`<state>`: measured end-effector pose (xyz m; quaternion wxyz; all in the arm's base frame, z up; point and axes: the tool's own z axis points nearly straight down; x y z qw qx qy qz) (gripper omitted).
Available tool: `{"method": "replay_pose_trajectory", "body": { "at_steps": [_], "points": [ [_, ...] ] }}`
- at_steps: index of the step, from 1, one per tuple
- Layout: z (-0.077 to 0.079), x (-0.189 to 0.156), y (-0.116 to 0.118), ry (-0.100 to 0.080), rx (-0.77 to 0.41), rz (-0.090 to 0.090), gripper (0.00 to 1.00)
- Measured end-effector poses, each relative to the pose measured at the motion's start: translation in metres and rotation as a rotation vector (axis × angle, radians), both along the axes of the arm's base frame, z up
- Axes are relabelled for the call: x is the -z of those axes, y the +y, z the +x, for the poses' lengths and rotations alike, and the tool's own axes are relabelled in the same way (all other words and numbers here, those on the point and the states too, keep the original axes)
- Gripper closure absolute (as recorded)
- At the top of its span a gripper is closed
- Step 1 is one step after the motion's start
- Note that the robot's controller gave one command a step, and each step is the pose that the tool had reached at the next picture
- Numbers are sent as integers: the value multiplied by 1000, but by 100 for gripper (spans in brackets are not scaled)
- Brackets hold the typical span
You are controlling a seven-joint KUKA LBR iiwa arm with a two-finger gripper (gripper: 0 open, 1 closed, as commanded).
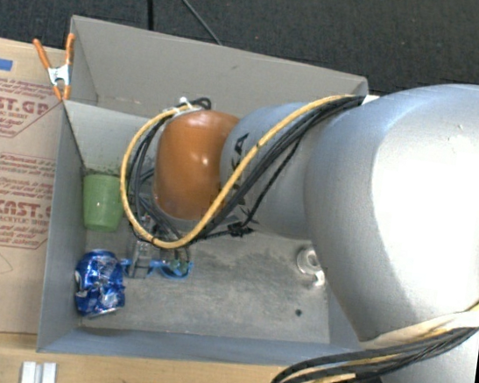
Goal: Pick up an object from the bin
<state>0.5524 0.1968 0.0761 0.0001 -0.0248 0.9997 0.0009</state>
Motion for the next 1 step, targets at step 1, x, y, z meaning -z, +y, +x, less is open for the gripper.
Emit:
{"method": "replay_pose_trajectory", "body": {
  "at_steps": [1],
  "points": [
    [-23, -147, -5, -9, -47, 1, 100]
  ]
}}
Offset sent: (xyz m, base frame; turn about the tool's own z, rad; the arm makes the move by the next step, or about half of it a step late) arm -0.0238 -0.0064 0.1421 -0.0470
